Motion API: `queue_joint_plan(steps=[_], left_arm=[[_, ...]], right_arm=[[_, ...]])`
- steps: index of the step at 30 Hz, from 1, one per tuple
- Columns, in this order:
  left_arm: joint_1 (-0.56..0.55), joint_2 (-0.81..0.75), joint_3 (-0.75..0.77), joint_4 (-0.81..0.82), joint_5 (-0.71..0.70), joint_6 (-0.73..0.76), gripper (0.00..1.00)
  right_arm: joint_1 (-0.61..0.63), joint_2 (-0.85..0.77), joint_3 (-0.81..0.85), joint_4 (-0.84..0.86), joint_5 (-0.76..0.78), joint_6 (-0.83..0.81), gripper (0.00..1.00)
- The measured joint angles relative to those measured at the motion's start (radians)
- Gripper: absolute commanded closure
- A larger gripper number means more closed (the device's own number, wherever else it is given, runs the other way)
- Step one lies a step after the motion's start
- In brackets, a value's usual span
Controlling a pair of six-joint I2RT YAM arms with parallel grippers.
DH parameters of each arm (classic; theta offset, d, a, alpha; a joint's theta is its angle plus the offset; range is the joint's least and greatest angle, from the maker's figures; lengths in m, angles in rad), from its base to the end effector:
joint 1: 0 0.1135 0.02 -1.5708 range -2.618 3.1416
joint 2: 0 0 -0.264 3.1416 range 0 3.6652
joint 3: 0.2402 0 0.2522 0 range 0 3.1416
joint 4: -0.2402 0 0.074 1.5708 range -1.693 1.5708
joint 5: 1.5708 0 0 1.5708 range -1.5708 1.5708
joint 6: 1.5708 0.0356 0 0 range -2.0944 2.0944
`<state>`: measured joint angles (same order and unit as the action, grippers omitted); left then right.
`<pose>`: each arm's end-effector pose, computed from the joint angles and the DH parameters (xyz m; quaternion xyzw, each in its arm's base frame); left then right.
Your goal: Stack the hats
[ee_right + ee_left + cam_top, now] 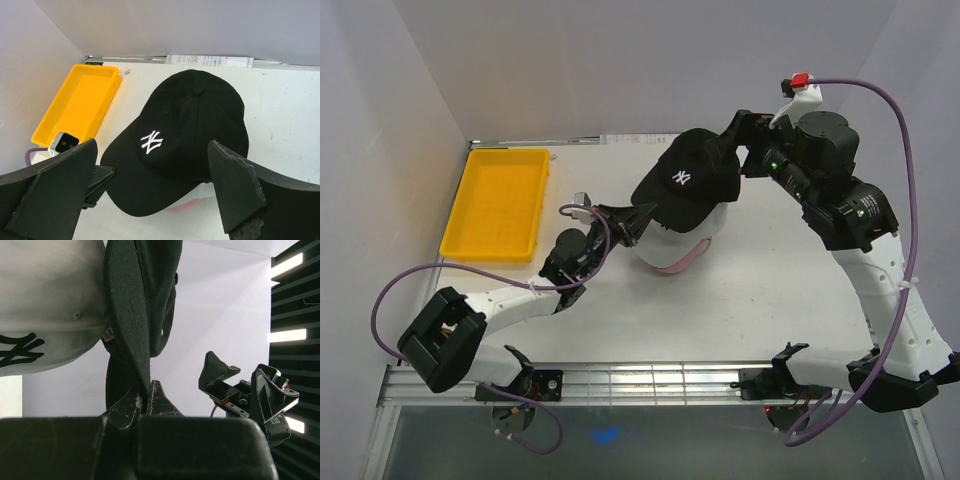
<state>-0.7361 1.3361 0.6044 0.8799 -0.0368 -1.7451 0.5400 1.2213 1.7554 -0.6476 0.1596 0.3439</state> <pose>0.2153 -0.1933 0.2674 -0.3277 0.5647 -0.7126 0.2569 0.1902 0.1074 0.5255 -0.0200 0.7453 0.2301 0.6254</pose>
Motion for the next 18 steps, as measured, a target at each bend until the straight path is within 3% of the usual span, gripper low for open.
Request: queue_joint_plan(steps=[12, 18], left_arm=[[0.0, 0.143, 0.02, 0.109, 0.063, -0.026, 1.0], [0.0, 0.114, -0.002, 0.124, 0.034, -0.016, 1.0]], right_arm=[[-0.036, 0.003, -0.047, -0.001, -0.05, -0.005, 0.04], [-0.062, 0.003, -0.06, 0.0, -0.08, -0.01, 0.04]])
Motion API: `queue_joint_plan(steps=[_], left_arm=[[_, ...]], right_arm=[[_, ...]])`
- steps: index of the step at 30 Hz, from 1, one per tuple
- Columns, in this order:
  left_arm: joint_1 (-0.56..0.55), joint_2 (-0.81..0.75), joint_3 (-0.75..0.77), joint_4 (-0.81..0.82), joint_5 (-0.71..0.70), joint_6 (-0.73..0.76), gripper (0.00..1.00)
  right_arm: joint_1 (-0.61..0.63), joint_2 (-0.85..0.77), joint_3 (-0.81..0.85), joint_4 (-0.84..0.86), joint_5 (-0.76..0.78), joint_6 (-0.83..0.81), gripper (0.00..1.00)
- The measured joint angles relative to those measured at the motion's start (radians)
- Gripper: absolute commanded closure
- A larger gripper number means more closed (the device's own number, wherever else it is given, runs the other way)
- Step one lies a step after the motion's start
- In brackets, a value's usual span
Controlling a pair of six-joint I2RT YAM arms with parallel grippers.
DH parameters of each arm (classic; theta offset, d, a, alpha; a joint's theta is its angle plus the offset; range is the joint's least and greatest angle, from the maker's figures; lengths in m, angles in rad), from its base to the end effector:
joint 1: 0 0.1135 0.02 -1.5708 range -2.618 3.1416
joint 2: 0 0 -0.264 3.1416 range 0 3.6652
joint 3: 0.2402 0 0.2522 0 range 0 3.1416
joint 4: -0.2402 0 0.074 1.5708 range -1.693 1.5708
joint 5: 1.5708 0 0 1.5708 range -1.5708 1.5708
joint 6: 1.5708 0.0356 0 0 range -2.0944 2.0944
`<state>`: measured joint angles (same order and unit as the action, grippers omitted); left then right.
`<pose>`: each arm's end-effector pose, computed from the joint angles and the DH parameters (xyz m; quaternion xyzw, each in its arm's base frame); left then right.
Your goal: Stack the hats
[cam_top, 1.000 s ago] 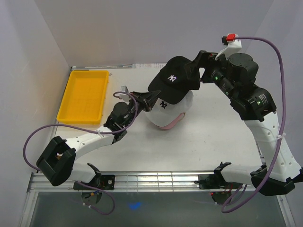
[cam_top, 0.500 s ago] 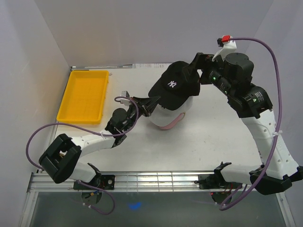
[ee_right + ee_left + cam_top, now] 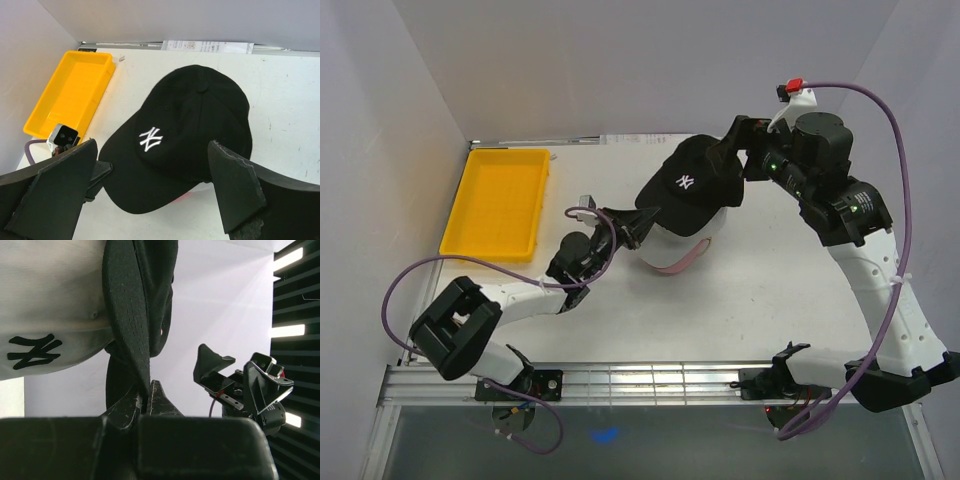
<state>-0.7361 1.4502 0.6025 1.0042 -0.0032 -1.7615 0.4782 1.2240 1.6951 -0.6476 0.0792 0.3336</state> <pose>0.2251 -0.2037 0.2487 -0.3197 0.5655 -0.7208 0.2416 0.2047 0.1029 0.5072 -0.0300 0.7659 0.2254 0.6014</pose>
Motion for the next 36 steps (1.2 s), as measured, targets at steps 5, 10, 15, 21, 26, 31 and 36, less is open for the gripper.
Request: queue_joint_plan(steps=[5, 10, 15, 21, 26, 31, 36], left_arm=[[0.0, -0.058, -0.065, 0.018, -0.042, 0.008, 1.0], [0.0, -0.053, -0.076, 0.035, -0.044, 0.006, 1.0], [0.0, -0.041, -0.127, 0.076, -0.042, -0.001, 1.0], [0.0, 0.003, -0.143, 0.112, -0.041, -0.012, 1.0], [0.0, 0.021, -0.157, 0.145, -0.042, -0.018, 1.0], [0.0, 0.022, -0.186, 0.164, -0.042, -0.02, 1.0], [0.0, 0.022, -0.215, 0.177, -0.042, -0.021, 1.0]], right_arm=[[-0.014, 0.005, -0.018, 0.0, -0.034, -0.001, 0.04], [-0.025, 0.008, -0.048, 0.001, -0.057, -0.001, 0.04], [-0.047, 0.02, -0.063, 0.002, -0.094, -0.001, 0.04], [-0.076, 0.055, -0.075, 0.002, -0.144, -0.001, 0.04], [-0.095, 0.082, -0.085, 0.006, -0.173, -0.002, 0.05], [-0.113, 0.133, -0.089, 0.012, -0.198, -0.003, 0.05], [-0.138, 0.212, -0.087, 0.022, -0.228, -0.002, 0.06]])
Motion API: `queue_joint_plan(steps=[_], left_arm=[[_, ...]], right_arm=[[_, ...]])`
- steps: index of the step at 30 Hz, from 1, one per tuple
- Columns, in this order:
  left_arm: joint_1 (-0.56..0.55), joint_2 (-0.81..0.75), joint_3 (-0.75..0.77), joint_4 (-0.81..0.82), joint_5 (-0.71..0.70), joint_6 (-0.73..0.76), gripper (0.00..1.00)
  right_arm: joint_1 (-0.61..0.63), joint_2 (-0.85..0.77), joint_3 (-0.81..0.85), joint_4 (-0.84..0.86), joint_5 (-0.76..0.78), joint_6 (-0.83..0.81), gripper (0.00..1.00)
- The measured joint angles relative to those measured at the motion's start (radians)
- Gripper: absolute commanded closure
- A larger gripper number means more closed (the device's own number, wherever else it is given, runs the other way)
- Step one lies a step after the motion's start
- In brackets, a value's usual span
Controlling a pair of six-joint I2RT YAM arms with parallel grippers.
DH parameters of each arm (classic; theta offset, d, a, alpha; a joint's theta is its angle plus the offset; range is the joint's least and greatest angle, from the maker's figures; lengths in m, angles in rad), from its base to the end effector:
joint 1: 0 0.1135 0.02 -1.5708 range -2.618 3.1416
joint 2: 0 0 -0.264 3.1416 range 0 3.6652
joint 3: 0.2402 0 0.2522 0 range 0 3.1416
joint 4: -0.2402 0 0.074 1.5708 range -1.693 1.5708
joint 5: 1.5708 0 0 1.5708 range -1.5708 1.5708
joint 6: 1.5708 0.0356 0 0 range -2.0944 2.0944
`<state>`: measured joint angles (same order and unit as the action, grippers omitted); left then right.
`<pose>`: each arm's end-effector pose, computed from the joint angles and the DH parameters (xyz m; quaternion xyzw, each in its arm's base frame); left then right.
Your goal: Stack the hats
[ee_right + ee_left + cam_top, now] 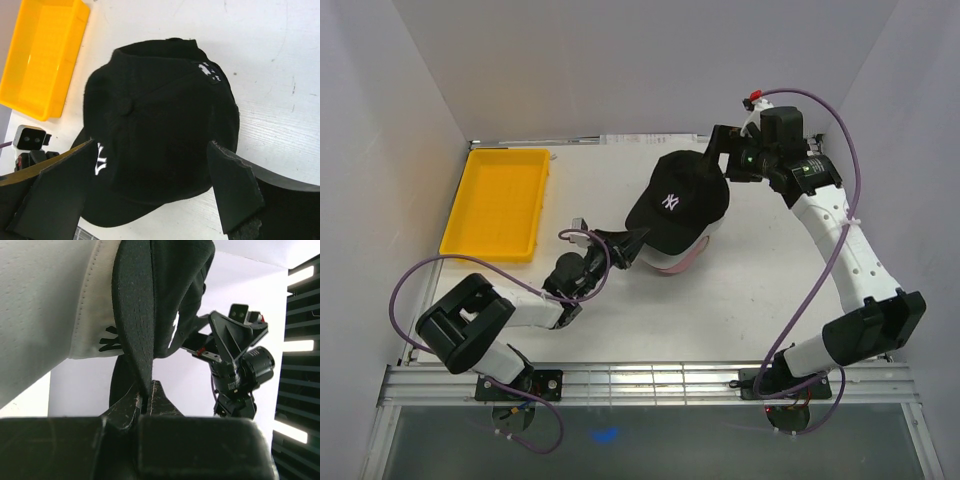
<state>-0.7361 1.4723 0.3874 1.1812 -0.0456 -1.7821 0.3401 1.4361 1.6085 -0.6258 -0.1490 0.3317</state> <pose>0.2016 -0.1804 0.1982 -0.3503 0.5738 -0.6998 0.2416 0.2940 0.1096 0.4284 -0.0430 0.8454 0.2338 0.4783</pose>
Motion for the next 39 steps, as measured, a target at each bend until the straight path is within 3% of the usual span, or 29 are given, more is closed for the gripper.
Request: queue_joint_plan(steps=[20, 30, 39], left_arm=[[0.0, 0.047, -0.041, 0.034, 0.002, -0.007, 1.0], [0.0, 0.091, -0.051, 0.06, 0.011, -0.008, 1.0], [0.0, 0.135, -0.045, 0.076, 0.023, -0.018, 1.0]], right_arm=[[-0.217, 0.17, 0.021, 0.076, -0.155, 0.156, 0.09], [-0.229, 0.278, -0.006, 0.142, -0.222, 0.214, 0.12], [-0.229, 0.282, -0.137, 0.248, -0.285, 0.232, 0.18]])
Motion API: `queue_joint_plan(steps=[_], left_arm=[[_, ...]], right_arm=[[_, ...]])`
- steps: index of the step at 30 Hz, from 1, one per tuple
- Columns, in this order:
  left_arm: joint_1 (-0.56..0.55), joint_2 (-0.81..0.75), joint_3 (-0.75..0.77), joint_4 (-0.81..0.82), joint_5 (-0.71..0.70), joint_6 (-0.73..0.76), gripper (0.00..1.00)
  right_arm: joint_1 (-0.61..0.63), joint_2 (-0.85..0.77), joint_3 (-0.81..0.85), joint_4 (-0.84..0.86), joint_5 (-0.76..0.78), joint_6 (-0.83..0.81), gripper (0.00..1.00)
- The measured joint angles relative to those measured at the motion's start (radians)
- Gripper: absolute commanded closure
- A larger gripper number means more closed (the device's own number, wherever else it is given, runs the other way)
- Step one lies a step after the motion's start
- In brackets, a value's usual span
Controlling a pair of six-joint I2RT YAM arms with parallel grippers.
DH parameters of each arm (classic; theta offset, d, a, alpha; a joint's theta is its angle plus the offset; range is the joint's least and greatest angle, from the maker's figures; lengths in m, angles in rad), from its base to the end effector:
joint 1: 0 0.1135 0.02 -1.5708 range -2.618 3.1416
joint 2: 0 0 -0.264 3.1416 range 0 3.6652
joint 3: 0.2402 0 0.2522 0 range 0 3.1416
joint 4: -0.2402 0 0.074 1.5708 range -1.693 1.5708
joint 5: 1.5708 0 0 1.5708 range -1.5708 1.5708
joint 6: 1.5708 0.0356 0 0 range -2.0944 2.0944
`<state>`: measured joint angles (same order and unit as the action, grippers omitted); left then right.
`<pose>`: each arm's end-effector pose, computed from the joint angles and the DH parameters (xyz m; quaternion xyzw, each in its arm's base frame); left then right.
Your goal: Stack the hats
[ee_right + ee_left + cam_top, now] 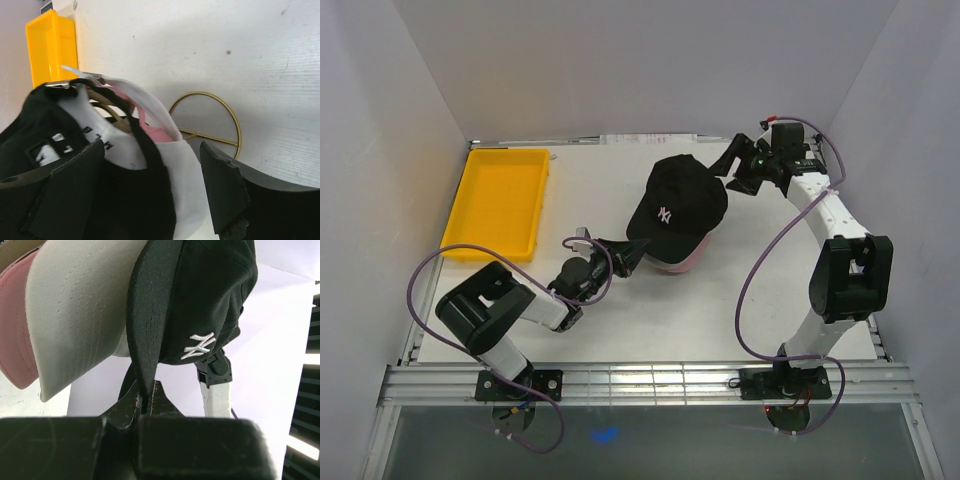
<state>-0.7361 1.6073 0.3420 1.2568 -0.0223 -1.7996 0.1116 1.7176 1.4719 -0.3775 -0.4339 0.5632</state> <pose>0.2007 -0.1808 0.1608 -0.3668 0.6080 -0.6696 0.2176 0.3930 0.0591 0.3112 0.0988 0.8689 0.3282 0.3570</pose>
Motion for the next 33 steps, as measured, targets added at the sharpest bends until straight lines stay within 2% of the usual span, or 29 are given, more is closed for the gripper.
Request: queue_joint_plan(steps=[3, 7, 18, 25, 33], left_arm=[[0.0, 0.006, 0.0, 0.001, 0.002, 0.0, 1.0], [0.0, 0.008, 0.0, 0.001, 0.003, 0.0, 1.0], [0.0, 0.008, 0.033, -0.059, 0.012, 0.001, 1.0], [0.0, 0.009, 0.043, -0.089, 0.015, 0.0, 1.0], [0.0, 0.022, 0.057, -0.128, 0.019, -0.008, 1.0]], right_arm=[[-0.002, 0.0, -0.066, 0.046, -0.015, 0.012, 0.23], [-0.005, -0.009, -0.127, 0.129, -0.052, 0.038, 0.36], [-0.008, -0.101, -0.273, 0.281, -0.014, 0.07, 0.49], [-0.009, -0.119, -0.317, 0.332, 0.001, 0.089, 0.64], [-0.008, -0.131, -0.349, 0.379, 0.01, 0.1, 0.73]])
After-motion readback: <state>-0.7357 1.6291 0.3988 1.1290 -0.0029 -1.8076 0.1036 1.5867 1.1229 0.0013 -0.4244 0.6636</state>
